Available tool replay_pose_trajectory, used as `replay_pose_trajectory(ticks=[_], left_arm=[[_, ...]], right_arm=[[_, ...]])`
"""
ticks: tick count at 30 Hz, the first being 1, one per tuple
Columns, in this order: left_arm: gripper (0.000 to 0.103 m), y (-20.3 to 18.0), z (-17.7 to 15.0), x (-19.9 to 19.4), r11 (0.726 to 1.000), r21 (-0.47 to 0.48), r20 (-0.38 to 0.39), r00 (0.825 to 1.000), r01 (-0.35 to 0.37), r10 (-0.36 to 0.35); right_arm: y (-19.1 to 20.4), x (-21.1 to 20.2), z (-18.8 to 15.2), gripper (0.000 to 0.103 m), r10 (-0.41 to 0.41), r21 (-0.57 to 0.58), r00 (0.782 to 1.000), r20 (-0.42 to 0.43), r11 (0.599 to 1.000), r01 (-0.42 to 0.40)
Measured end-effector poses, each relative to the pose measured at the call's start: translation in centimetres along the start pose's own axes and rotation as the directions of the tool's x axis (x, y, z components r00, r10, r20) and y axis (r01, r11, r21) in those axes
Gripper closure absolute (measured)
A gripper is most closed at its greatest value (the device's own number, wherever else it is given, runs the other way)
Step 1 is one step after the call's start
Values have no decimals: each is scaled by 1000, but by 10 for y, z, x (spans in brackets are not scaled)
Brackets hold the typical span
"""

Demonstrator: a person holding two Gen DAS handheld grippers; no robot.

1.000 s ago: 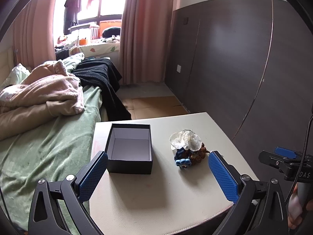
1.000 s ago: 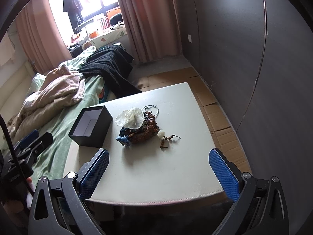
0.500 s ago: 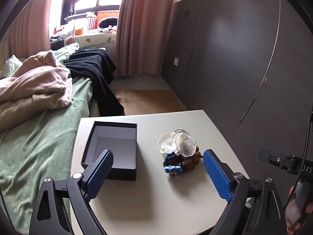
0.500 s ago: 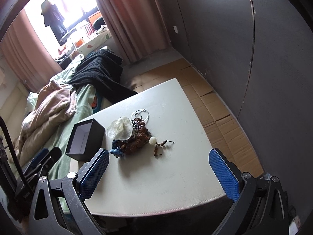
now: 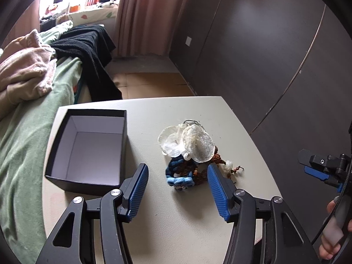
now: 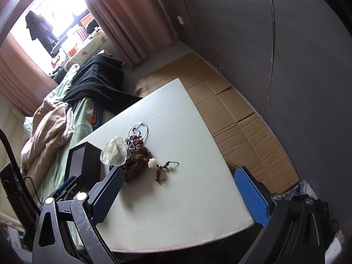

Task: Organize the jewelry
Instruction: 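Lower the left gripper onto the pile and grasp the white plastic bag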

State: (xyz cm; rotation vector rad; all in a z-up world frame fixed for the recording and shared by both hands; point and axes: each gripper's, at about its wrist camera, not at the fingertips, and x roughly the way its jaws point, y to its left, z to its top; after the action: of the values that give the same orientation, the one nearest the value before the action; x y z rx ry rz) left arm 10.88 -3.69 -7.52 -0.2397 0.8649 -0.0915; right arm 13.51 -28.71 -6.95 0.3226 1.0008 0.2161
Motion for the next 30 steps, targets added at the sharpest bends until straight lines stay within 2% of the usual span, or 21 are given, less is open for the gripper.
replay_pose_trajectory(ticks=[10,17,18,19,20,21,24,30], left_arm=[[51,-18,22,35,999,24,-20,999,43,-43],[53,-22,29,66,999,46,-56,998,3,-1],[61,-22,29,70,999,52,-57,998,-9,12],[67,-21,29,74,998,55,-65,998,-11,15],[85,-21,28,78,998,55,-82,997,-7,12],[97,-20,26,80,998,60,-90,996,-2,8],[102,-18,25,75,997,72,-62,998,-3,8],[102,-1,32,46,999,40,7,1000,11,-11]], right_arm=[[-7,11,6,1,26,72,999,-26,997,-24],[-13,33,11,1,45,125,997,-55,991,-38],[-13,41,13,2,42,126,997,-69,991,-33],[-12,50,14,8,40,130,996,-86,991,-29],[-12,56,15,14,41,133,994,-99,991,-28],[-12,65,17,17,49,139,992,-118,990,-32],[-9,80,18,19,75,153,986,-149,987,-52],[7,79,15,19,160,154,976,-146,979,-137]])
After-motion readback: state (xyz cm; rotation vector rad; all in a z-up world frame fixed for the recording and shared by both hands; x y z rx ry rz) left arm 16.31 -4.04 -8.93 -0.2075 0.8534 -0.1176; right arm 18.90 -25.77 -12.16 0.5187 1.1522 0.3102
